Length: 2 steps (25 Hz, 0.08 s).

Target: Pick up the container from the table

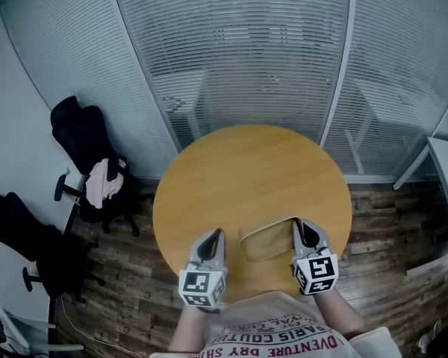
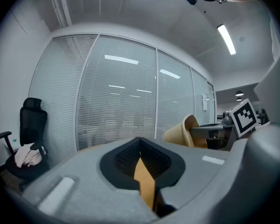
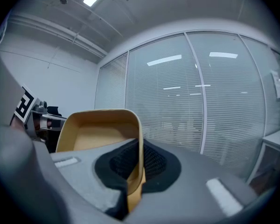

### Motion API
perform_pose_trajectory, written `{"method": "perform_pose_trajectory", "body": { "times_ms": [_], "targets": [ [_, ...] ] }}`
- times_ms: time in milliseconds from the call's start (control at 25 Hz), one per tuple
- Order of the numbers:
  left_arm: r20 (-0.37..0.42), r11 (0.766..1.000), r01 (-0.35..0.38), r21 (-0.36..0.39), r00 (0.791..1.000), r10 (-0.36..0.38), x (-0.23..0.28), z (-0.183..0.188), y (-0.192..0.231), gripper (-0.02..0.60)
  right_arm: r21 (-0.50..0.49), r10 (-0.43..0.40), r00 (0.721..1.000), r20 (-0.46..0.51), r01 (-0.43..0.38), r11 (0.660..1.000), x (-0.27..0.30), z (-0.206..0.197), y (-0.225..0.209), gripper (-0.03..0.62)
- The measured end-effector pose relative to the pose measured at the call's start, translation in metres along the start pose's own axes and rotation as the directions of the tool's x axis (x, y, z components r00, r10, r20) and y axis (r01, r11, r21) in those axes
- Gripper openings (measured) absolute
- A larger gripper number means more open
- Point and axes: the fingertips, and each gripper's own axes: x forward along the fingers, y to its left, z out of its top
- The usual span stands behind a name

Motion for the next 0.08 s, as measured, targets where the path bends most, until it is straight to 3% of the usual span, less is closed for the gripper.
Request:
{"method": "perform_pose_trajectory", "body": {
  "times_ms": [80],
  "targets": [
    [-0.002, 1.000, 0.002, 0.001, 1.000, -0.002, -0.0006, -0.0005, -0.0002, 0.006, 0.005, -0.004, 1.000, -0.012, 0.004, 1.000, 0.0000, -0.0017, 0.0000, 0.005]
  ]
}}
